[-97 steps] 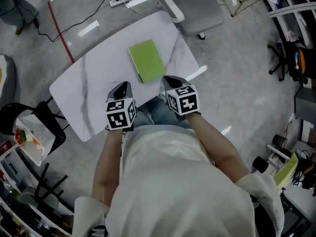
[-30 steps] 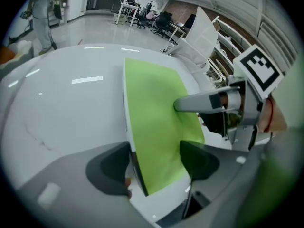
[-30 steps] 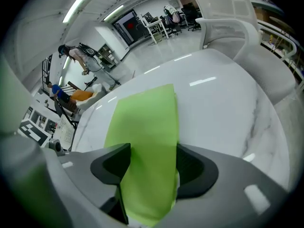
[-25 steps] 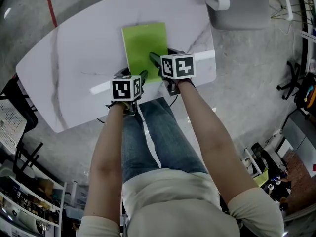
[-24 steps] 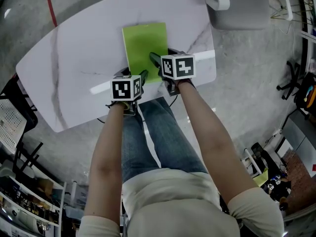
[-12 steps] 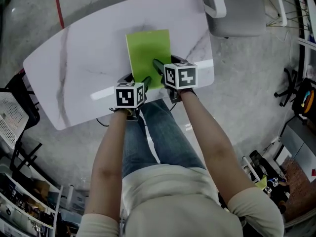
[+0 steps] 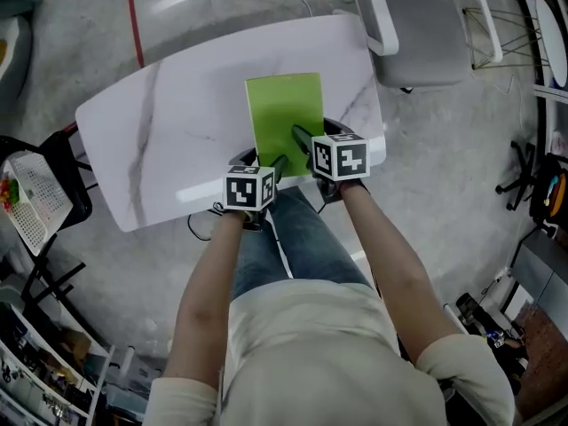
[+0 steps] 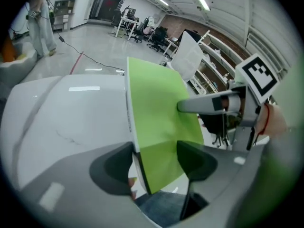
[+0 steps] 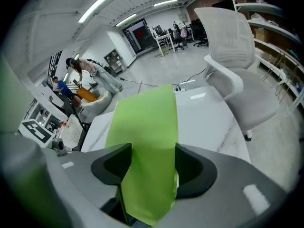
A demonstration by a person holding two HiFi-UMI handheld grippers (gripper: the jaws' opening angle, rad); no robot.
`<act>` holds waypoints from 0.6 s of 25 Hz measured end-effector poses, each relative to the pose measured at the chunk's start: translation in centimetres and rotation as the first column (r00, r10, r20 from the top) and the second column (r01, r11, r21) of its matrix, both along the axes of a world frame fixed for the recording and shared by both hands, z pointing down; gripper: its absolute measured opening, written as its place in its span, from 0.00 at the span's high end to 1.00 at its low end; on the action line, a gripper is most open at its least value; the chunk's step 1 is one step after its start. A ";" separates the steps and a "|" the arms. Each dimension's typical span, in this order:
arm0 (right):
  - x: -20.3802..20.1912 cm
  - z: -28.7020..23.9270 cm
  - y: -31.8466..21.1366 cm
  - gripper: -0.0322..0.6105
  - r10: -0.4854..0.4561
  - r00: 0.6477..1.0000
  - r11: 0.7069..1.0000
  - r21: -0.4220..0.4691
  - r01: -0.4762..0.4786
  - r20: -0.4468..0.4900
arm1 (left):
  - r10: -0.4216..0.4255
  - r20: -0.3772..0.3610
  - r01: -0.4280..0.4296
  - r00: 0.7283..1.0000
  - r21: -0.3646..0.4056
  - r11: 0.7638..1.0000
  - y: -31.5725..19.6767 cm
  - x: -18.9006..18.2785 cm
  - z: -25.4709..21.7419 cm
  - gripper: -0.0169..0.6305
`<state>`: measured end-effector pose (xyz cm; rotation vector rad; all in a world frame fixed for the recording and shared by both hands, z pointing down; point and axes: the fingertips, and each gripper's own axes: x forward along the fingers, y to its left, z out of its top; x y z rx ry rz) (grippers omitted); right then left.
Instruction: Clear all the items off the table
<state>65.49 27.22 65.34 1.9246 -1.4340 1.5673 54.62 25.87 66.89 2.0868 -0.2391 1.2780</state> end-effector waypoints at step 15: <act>-4.1 -9.5 1.7 0.52 -0.051 0.997 0.997 0.058 0.055 -0.064 | -0.052 -0.080 0.056 0.995 0.057 0.997 2.2 -4.1 -8.9 0.52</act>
